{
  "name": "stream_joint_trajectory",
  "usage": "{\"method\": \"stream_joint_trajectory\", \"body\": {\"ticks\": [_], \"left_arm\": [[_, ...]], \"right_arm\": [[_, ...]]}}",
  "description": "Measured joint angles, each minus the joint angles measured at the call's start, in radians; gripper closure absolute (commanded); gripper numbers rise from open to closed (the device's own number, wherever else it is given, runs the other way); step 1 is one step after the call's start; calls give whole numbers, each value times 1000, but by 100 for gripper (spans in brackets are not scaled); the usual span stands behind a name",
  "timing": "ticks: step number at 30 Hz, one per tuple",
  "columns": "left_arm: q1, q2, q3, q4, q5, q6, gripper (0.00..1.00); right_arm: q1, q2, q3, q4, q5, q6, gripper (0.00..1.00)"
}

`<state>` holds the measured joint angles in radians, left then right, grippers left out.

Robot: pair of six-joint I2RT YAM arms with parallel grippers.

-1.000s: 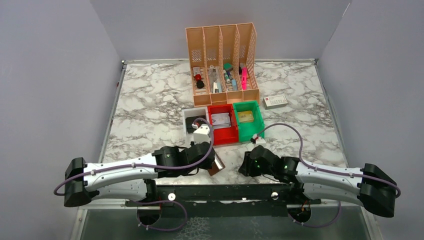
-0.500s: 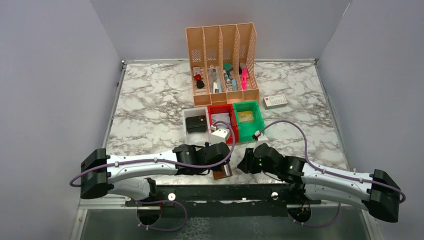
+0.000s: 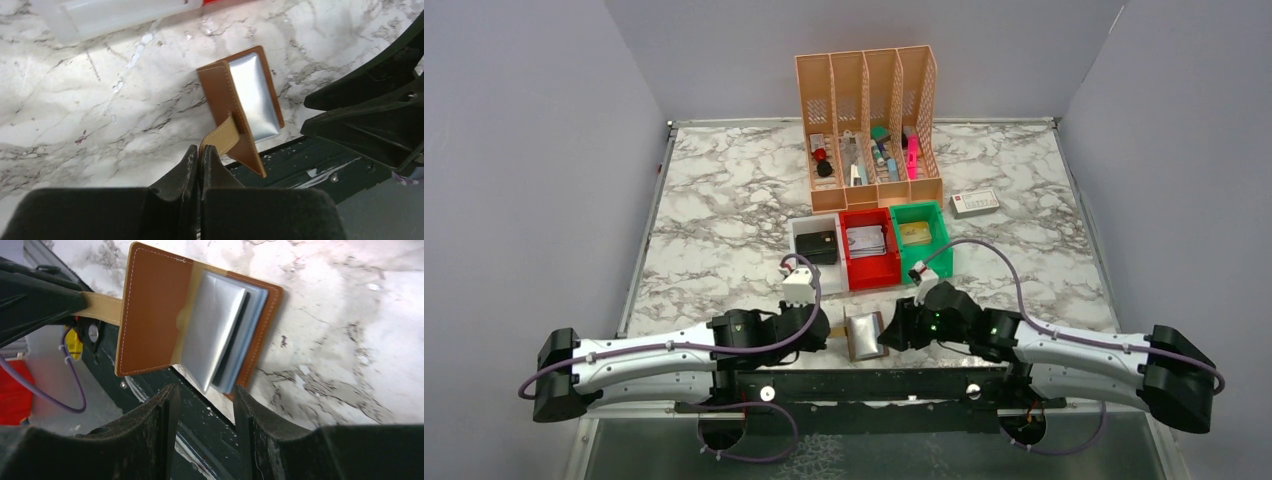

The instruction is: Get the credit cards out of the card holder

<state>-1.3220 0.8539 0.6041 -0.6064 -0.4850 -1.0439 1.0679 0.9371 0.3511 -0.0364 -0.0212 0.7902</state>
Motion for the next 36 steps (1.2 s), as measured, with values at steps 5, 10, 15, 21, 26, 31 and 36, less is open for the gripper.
{"method": "stream_joint_trajectory", "body": {"ticks": [5,10,15,21,26,31,36], "left_arm": [[0,-29,-60,-39,-5,-68,100],[0,-5,-76,-65,-5,-106,100],[0,6,-78,-76,-5,-117,100],[0,3,-95,-78,-5,-124,100],[0,4,-97,-81,-5,-127,100],[0,23,-97,-81,-5,-127,100],[0,41,-97,-81,-5,-127,100]], "right_arm": [[0,149,39,98,-97,-4,52],[0,245,75,152,-138,-1,50],[0,259,87,145,-136,5,47],[0,230,109,87,-83,8,43],[0,229,109,63,-62,17,44],[0,265,106,87,-97,22,47],[0,286,105,149,-161,25,48]]}}
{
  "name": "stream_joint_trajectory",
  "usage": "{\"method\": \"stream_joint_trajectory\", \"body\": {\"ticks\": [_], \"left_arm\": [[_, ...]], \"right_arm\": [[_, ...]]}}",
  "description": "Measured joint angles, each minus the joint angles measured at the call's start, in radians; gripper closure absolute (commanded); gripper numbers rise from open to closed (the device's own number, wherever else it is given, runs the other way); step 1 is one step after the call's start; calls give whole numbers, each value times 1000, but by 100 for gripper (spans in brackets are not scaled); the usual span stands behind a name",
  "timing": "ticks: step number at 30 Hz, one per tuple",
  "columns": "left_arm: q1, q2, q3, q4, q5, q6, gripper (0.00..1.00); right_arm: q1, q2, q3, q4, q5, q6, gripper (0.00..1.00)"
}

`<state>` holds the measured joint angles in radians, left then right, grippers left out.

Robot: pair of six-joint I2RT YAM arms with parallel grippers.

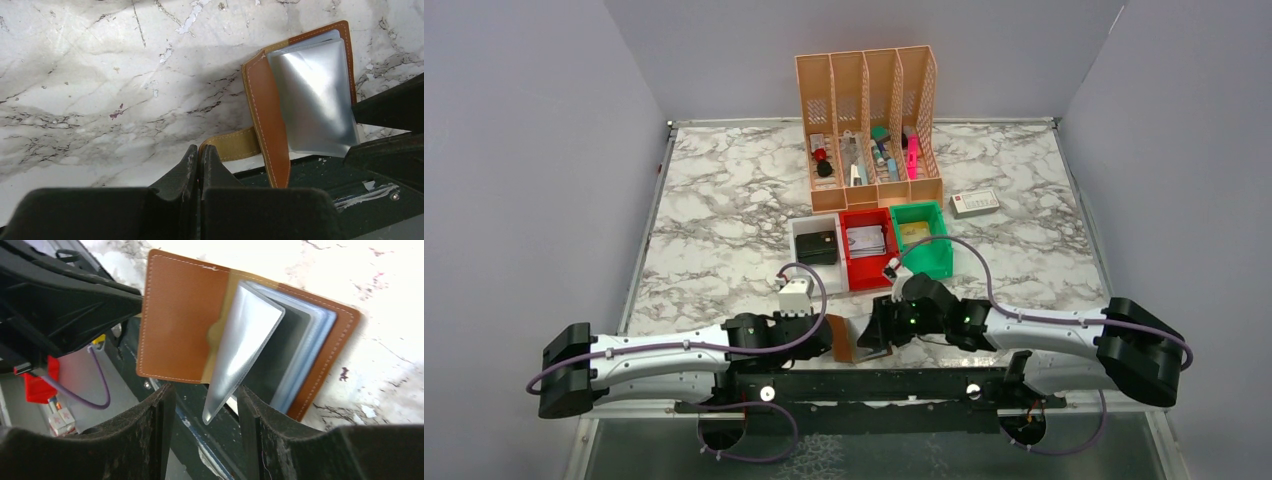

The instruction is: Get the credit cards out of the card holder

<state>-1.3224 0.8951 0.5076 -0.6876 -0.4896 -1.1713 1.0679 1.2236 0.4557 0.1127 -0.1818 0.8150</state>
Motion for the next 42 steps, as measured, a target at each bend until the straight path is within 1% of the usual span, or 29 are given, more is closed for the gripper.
{"method": "stream_joint_trajectory", "body": {"ticks": [6,9,15,22,27,29,32,34,35,39,42], "left_arm": [[0,16,0,0,0,-1,100],[0,25,0,0,0,-4,100],[0,46,0,1,0,-13,100],[0,50,0,2,0,-18,100],[0,50,0,2,0,-21,100],[0,48,0,1,0,-23,93],[0,32,0,-4,0,-29,72],[0,17,0,-6,-1,-39,61],[0,10,0,-8,-1,-43,58],[0,-14,3,-25,-2,-55,50],[0,-21,19,-39,-2,-55,49]], "right_arm": [[0,13,0,65,-64,0,47],[0,52,6,95,-97,0,48],[7,148,54,131,-140,-5,49],[69,237,156,139,-160,-45,46],[95,282,173,150,-153,-54,51],[95,310,173,152,-145,-53,55],[95,356,171,157,-143,-49,56],[95,376,163,163,-141,-46,58],[95,383,157,167,-139,-42,59],[95,387,153,174,-116,-30,68],[95,387,142,183,-97,-16,72]]}}
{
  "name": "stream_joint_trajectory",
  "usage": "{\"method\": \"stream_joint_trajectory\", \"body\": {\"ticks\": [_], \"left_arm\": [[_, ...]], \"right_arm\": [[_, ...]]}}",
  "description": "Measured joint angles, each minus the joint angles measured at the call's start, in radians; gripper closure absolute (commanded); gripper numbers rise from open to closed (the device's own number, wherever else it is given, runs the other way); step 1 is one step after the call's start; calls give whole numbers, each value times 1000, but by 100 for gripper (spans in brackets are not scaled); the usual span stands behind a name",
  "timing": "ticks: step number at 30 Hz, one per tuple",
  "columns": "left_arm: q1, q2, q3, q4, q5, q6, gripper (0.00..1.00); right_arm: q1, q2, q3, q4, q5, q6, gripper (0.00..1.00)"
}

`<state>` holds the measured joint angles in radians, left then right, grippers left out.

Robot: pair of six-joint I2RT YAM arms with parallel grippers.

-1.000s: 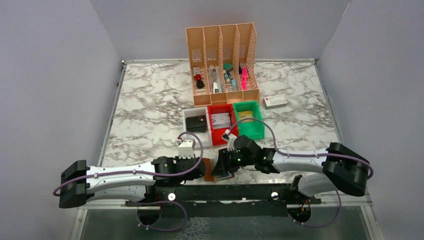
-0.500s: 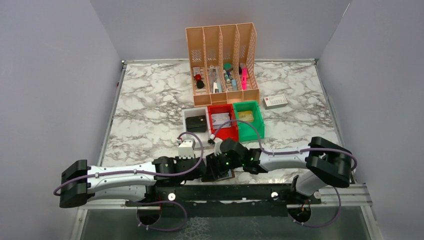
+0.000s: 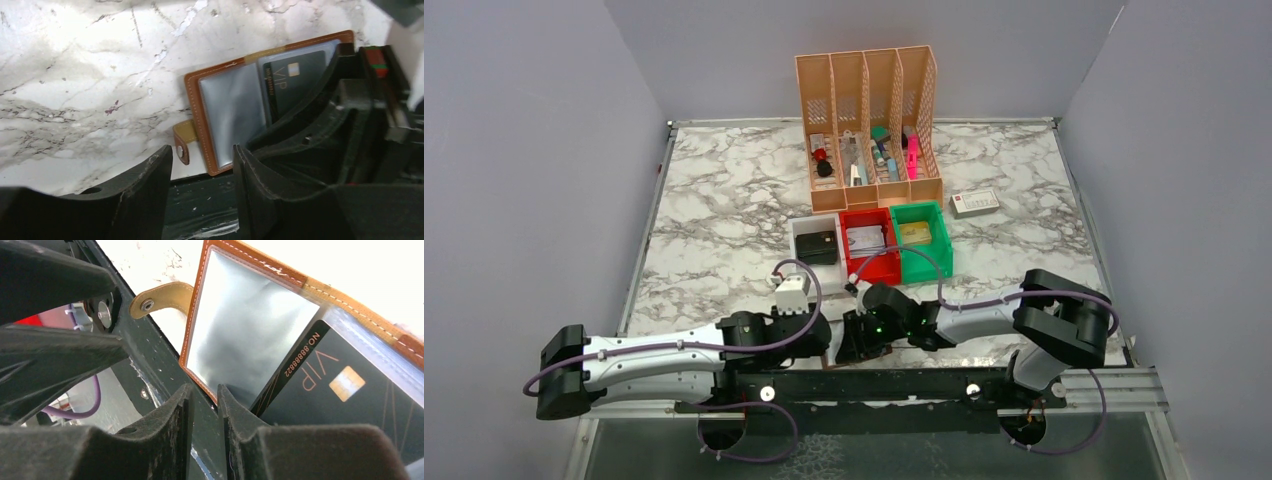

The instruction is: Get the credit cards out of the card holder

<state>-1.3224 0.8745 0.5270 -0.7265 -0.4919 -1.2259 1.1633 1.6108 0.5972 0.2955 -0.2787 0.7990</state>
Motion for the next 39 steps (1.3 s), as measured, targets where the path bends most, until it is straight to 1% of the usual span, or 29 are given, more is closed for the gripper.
{"method": "stream_joint_trajectory", "body": {"ticks": [3,7,11,16,23,27,34,39], "left_arm": [[0,0,32,10,0,25,50],[0,10,60,93,0,73,56],[0,39,55,188,0,93,66],[0,79,13,256,-6,69,74],[5,105,-66,361,-14,47,78],[18,165,-82,428,-10,49,82],[26,286,-82,459,10,47,86],[27,330,-60,475,21,53,86]], "right_arm": [[0,-2,-24,34,13,26,75],[0,-12,-56,72,38,65,79],[0,-38,-90,89,70,94,83],[0,-76,-138,101,104,120,83],[0,-114,-171,104,132,138,84],[0,-135,-181,99,145,144,84],[0,-255,-188,26,197,142,80],[0,-350,-170,-92,282,113,71]]}}
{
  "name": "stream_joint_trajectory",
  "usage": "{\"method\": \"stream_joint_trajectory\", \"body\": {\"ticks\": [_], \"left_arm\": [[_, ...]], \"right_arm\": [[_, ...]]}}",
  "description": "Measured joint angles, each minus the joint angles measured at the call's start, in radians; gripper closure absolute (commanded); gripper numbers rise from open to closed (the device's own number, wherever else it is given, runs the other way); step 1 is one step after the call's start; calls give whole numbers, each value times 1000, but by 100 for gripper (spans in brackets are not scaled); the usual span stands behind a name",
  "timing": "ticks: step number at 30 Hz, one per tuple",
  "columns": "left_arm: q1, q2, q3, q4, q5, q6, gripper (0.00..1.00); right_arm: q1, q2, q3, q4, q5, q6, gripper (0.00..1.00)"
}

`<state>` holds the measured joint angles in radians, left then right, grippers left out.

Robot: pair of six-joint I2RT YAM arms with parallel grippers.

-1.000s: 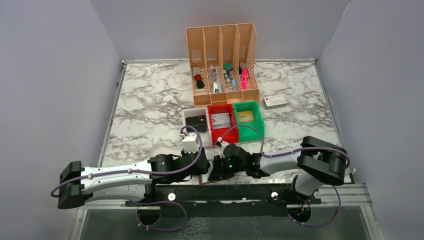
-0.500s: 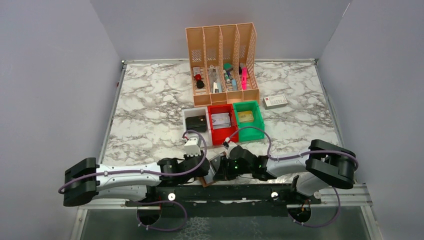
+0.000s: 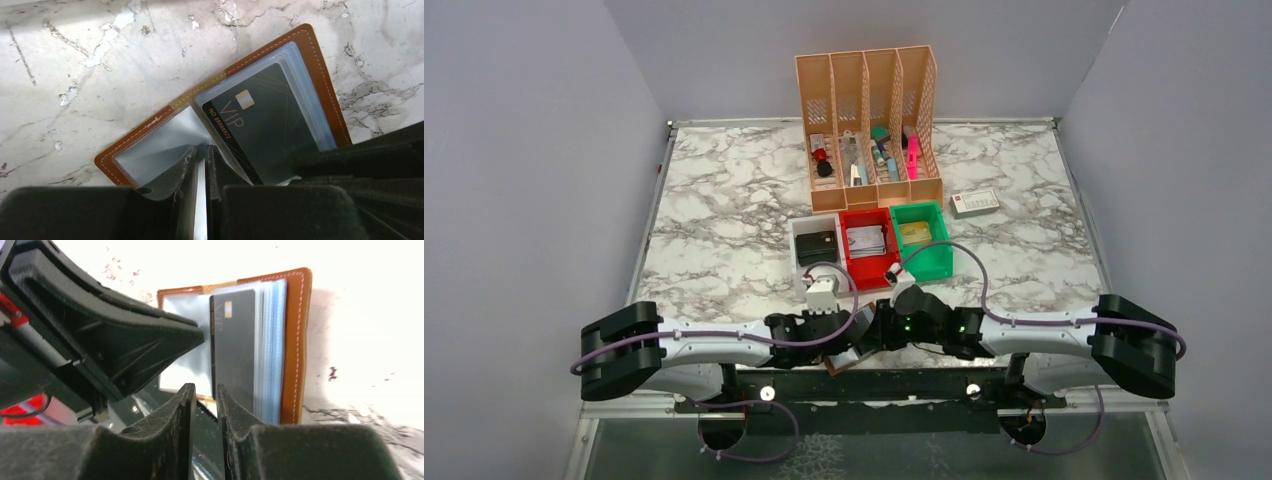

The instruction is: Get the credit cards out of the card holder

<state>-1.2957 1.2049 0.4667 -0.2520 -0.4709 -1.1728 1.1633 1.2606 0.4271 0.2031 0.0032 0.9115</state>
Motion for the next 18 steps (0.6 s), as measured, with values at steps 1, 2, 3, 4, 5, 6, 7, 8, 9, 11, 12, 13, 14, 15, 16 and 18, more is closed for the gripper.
{"method": "stream_joint_trajectory", "body": {"ticks": [1,2,3,4,5,6,7,8,9,11,12,13,14,15,16,18], "left_arm": [[0,9,6,2,3,4,86],[0,17,13,3,5,8,86],[0,26,19,4,9,11,86],[0,36,27,5,11,15,86],[0,46,34,5,14,18,86],[0,55,40,6,16,22,86],[0,65,47,6,19,26,86],[0,75,52,8,21,29,86],[0,84,60,8,23,32,86],[0,98,70,11,29,37,86],[0,105,76,11,31,39,86],[0,111,80,13,34,40,86],[0,116,83,15,35,41,86],[0,118,85,15,36,42,86],[0,119,86,16,36,44,86],[0,123,89,16,37,45,86]], "right_arm": [[0,-5,10,-27,20,-9,70],[0,-6,21,-51,41,-22,70],[0,-6,34,-82,63,-34,69],[0,-5,48,-111,84,-48,68],[0,-4,64,-136,102,-61,68],[0,0,78,-156,119,-76,68],[0,6,93,-173,136,-89,67],[0,16,107,-187,148,-104,67],[0,26,119,-199,159,-115,67],[0,56,138,-215,175,-134,66],[0,69,143,-222,181,-141,66],[0,84,145,-229,187,-147,66],[0,100,146,-237,192,-152,66],[0,108,151,-235,194,-153,66],[0,114,160,-239,197,-154,66],[0,122,162,-235,198,-153,65]]}}
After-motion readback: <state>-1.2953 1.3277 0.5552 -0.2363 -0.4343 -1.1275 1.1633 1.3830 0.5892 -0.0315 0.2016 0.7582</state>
